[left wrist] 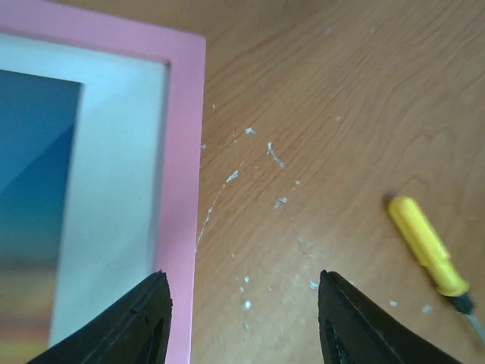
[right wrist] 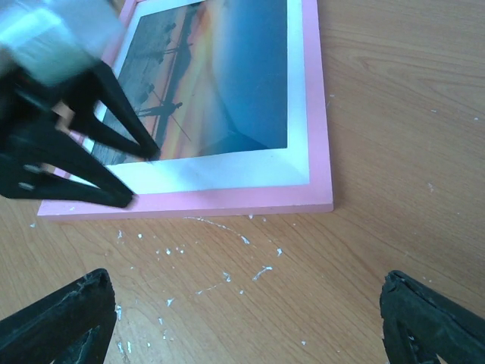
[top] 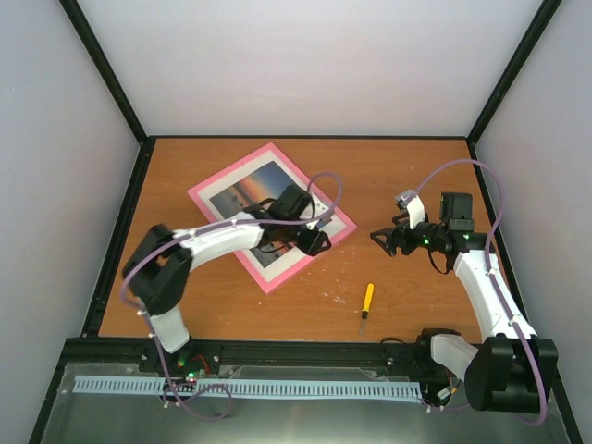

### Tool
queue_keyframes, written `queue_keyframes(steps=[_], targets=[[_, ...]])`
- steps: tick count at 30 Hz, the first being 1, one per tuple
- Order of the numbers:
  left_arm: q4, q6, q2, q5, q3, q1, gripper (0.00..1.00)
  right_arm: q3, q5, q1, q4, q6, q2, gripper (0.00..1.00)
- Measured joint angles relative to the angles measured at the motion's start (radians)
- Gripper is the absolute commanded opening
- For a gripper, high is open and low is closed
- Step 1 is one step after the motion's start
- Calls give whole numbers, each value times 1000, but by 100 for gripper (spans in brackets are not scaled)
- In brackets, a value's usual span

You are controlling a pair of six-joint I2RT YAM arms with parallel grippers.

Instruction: Take the photo out of the frame

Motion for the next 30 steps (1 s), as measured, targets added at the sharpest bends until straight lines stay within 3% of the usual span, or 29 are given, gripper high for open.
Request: queue_keyframes(steps=[1,2,4,9,15,16,18,21,30], targets=[[-2,-3,-63,-19,-34,2,91,0,0,0,1,0,0,93],[-6,-11,-150,-61,-59,2,99,0,0,0,2,-1,2,93],[1,-34,-207,-106,-69,2,100,0,1,0,2,-2,4,93],[-3,-184,-488,-401,-151,13,100,5,33,0,5,-5,14,93],[-65,-266,-647,-620,-291,26,100,135,139,35,-32,-32,126,92],[-52,-266,-681,-634,-348,27,100,173,156,47,-41,-35,161,90],[-29,-266,-779,-643,-471,31,100,241,174,66,-55,-37,236,76],[-26,-309,-872,-621,-557,56,100,323,175,90,-89,-44,353,65],[-54,-690,-846,-602,-597,145,100,629,226,167,-224,-34,776,57]])
